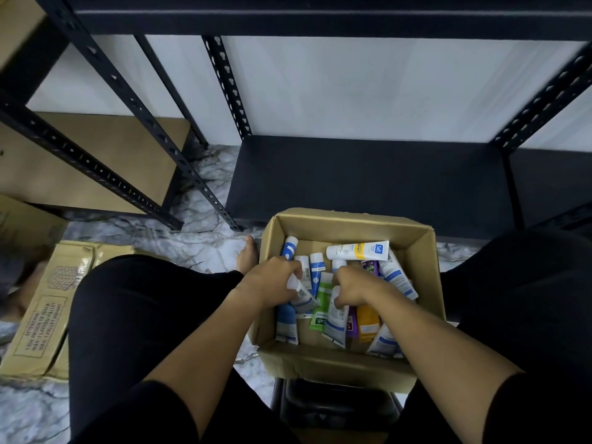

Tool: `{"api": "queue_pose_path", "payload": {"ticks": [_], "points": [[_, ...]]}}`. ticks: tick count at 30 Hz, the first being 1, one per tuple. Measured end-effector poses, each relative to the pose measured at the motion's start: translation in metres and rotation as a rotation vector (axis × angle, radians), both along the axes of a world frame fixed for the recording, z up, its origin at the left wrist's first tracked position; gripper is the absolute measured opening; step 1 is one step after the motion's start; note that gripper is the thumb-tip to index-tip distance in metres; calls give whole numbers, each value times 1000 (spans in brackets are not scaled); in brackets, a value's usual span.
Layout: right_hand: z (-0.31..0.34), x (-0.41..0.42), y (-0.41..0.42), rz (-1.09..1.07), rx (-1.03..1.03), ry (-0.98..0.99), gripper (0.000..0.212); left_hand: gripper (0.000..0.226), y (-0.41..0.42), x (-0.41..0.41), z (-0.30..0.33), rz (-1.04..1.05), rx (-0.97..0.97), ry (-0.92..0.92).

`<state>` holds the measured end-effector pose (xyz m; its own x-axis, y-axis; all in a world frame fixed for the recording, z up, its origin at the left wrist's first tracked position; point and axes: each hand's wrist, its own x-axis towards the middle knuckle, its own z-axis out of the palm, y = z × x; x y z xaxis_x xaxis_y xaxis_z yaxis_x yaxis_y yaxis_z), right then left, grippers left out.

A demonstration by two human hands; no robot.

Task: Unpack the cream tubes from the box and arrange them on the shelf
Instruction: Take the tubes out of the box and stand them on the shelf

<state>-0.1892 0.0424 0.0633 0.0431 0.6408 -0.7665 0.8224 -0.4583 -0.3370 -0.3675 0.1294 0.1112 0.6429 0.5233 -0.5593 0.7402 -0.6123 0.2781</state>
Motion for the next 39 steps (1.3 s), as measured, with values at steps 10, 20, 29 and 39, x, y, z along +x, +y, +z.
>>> {"api": "queue_pose_path", "payload": {"ticks": [10, 20, 29, 39], "points": [[52, 53, -5, -450, 173, 29, 20, 21, 14, 0, 0, 232, 34, -150], [63, 68, -23, -1128, 173, 398, 31, 18, 21, -6, 7, 817, -86, -483], [90, 60, -23, -1130, 347, 878, 28, 36, 31, -20, 24, 1026, -699, -666], [93, 43, -20, -1063, 566, 812, 56, 34, 25, -5, 36, 945, -887, -959]]}}
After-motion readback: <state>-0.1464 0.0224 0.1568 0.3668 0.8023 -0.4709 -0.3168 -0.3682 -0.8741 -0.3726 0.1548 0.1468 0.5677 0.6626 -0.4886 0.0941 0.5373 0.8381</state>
